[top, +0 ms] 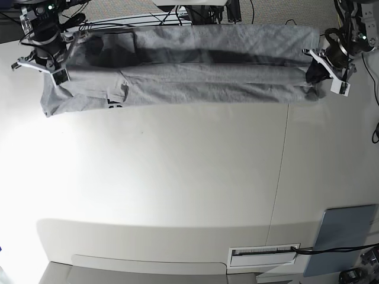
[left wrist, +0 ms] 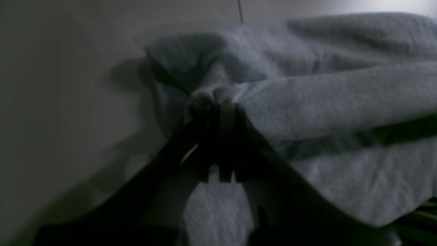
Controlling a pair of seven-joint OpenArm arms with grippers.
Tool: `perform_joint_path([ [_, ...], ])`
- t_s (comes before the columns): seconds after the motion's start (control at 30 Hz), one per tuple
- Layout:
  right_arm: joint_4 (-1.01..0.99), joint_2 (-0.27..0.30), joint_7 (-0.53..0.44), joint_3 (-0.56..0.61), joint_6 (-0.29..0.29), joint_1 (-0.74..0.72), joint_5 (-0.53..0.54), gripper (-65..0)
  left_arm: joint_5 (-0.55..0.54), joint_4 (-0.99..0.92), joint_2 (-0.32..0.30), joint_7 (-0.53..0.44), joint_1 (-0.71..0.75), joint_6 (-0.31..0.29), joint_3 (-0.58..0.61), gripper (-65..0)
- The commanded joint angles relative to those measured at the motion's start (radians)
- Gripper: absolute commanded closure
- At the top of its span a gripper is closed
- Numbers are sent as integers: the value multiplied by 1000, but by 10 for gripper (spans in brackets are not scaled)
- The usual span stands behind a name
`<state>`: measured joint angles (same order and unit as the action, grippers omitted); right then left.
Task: Fold the T-shirt properly
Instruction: 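Lift the hem with both grippers and fold it over toward the collar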
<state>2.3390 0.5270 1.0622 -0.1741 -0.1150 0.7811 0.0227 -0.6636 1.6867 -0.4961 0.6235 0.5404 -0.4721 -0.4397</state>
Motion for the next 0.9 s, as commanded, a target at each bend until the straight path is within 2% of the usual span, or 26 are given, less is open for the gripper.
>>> perform_joint_path([
  [0.0,17,13,-6,-11,10,16,-30,0,2,14,-19,-23,8,0,-9,0],
  [0.4,17,13,27,-10,10,59,-55,0,31,14,-20,-18,11,0,-9,0],
  [0.5,17,14,27,-10,-19,59,-87,0,35,14,-19,-13,11,0,-9,0],
  [0.53,17,13,27,-10,-43,59,-92,0,35,14,-20,-8,11,0,-9,-35],
  [0.57,17,14,27,-10,-69,59,-91,0,35,14,-20,-2,11,0,-9,-103],
  [0.63,17,14,27,-10,-100,59,-91,-68,35,14,-20,-2,11,0,-9,-233],
  [0.7,17,16,26,-10,-138,58,-91,-137,35,14,-20,-3,10,4,-9,-318],
  [0.77,17,16,26,-10,-164,58,-91,-188,35,14,-20,-3,10,4,-9,-350],
  [0.87,17,16,26,-10,-165,58,-91,-192,36,14,-20,-3,8,7,-9,-350],
])
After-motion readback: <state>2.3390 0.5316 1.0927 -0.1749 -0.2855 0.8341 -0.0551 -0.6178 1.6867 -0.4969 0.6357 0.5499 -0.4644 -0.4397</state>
